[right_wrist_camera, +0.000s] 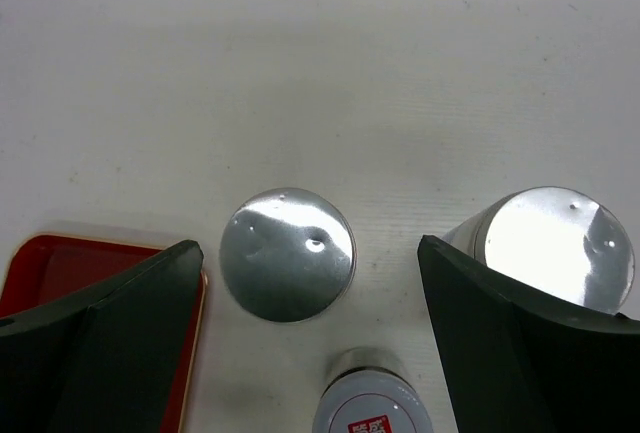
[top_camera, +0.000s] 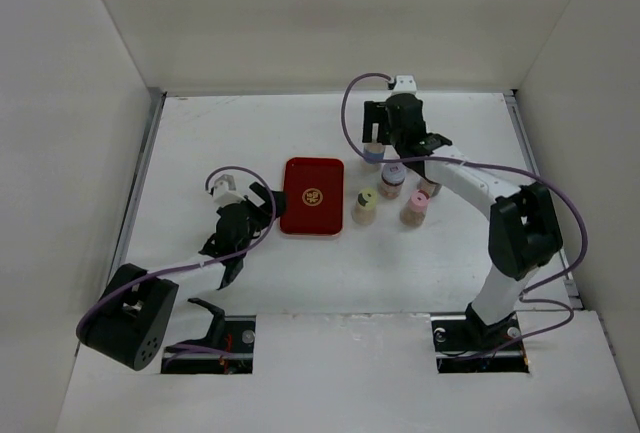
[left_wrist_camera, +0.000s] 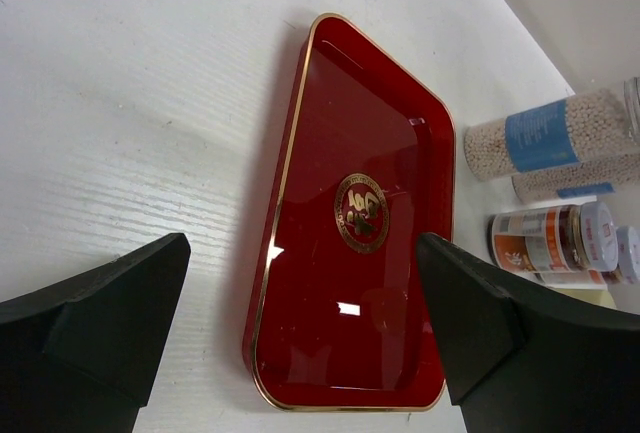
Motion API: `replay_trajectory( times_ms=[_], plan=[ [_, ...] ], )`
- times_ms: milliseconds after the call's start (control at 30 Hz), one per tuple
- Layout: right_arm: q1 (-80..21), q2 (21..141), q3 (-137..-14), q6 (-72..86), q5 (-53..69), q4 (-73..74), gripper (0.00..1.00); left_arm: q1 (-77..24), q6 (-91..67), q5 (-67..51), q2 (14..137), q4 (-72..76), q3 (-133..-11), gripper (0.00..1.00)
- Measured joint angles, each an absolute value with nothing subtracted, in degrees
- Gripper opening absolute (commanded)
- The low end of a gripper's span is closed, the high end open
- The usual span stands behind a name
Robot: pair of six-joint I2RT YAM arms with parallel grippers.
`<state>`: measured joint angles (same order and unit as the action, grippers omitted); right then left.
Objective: Organize the condiment bottles
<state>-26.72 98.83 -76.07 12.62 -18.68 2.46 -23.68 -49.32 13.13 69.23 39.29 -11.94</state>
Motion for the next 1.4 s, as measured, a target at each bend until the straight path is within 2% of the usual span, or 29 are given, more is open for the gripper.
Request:
replay_trajectory(
  times_ms=[200,267,433,567,1000,1400],
  plan=[
    [-26.74,103.9,-79.33,11.88,-18.68,3.92,0.92,-23.27,-50.15,13.32,70.61,40.07,-11.94,1.0],
    [-26.76,105.19,-80.07,11.77,-18.63,4.34,0.84,-23.18,-50.39,13.32,70.89,40.07,-11.94,1.0],
    [-27.09,107.42,-81.49,11.55,-18.7,4.51,0.53,-23.16,-50.63,13.32,70.96,40.12,-11.94,1.0],
    [-27.64,107.26,-81.49,11.64,-20.16,4.45,0.45,-23.16,-50.85,13.32,71.09,40.34,-11.94,1.0],
    [-36.99,99.53,-84.23,10.96,-22.83,-1.85,0.46,-22.59,-51.64,13.32,71.16,40.93,-11.2,1.0],
    [-45.91,113.71,-93.76,11.79,-20.32,-1.76,0.47,-22.52,-52.16,13.3,71.48,40.99,-11.09,1.0]
  ],
)
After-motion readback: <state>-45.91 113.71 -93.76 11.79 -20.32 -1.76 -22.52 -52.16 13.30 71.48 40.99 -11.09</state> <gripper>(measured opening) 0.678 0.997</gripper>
